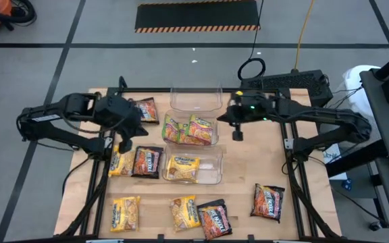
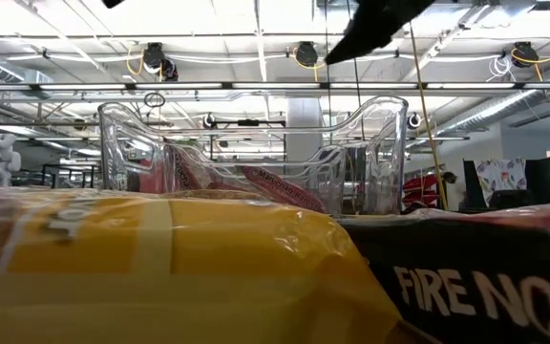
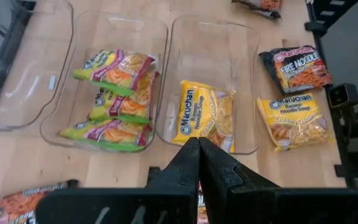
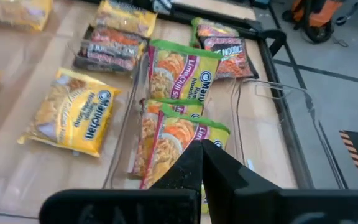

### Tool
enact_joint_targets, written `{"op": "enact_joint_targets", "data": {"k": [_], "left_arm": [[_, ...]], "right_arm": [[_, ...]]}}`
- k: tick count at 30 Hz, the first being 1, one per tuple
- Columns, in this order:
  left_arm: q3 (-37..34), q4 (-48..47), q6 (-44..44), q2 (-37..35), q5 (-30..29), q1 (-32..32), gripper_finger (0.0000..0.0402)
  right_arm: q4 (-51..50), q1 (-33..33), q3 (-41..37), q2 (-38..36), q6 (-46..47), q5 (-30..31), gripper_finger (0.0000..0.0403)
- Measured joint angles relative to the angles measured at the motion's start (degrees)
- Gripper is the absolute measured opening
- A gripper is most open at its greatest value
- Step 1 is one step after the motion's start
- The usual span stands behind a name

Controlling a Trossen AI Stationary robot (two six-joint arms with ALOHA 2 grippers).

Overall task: Sort Maruchan noodles
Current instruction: Put the green noodle pack into the center transparent bin

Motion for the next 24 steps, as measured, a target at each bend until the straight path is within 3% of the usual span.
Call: {"op": "enact_joint_targets", "data": {"k": [17,24], "left_arm": [[-11.00,-1.71,-2.23,-21.13,0.14,-4.58,0.0008],[-14.10,-3.55,-2.16,-28.99,0.44,-5.44,0.0008]], "right_arm": [[-2.94,0.57,24.19,24.35,-4.87,-0.20,0.0000],[-8.73,1.57,34.25,34.36,-6.62,-0.24,0.0000]]}}
